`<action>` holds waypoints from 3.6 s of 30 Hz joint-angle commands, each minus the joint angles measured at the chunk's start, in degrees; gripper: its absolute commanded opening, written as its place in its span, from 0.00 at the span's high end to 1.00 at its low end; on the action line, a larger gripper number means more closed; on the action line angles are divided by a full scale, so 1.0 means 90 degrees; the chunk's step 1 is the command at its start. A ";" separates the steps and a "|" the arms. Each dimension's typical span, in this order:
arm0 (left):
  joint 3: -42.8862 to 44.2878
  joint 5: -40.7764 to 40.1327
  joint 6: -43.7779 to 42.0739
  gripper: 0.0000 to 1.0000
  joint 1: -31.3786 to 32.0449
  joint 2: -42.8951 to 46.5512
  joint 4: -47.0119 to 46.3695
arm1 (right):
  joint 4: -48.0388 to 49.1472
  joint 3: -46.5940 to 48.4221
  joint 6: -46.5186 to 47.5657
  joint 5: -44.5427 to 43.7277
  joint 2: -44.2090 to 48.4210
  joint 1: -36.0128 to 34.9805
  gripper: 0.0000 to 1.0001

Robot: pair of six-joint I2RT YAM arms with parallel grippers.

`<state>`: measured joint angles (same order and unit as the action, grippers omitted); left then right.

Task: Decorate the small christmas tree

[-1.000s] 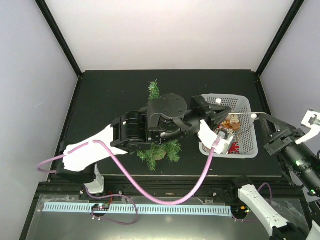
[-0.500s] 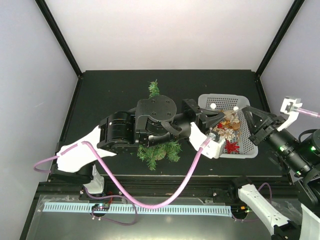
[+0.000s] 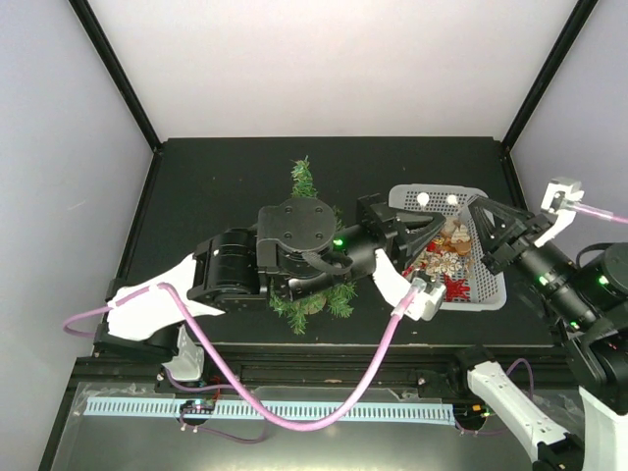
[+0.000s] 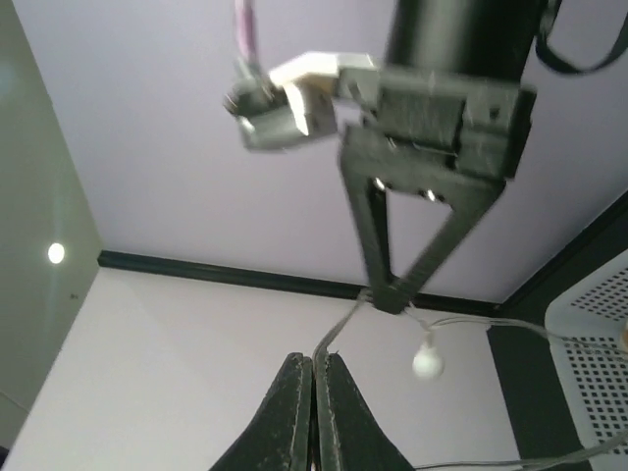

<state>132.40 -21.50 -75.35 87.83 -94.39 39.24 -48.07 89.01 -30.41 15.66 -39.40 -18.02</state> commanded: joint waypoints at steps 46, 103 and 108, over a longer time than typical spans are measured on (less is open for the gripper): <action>0.0268 0.0261 -0.2879 0.98 -0.0179 0.0810 -0.2954 | -0.2072 -0.3083 0.0471 0.0931 0.1647 0.0207 0.24; 0.0719 0.0808 -0.2214 0.98 -0.0794 0.0271 -0.2972 | 0.0617 -0.4243 0.1427 0.0907 0.0132 -0.1406 0.29; 0.0699 0.0773 -0.2149 0.99 -0.0789 0.0319 -0.2943 | 0.0900 -0.4507 0.1348 0.0251 0.0020 -0.1406 0.50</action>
<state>136.84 -14.74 -95.81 80.95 -92.38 12.73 -44.91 49.63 -17.52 22.35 -39.11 -30.24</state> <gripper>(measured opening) 0.022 0.593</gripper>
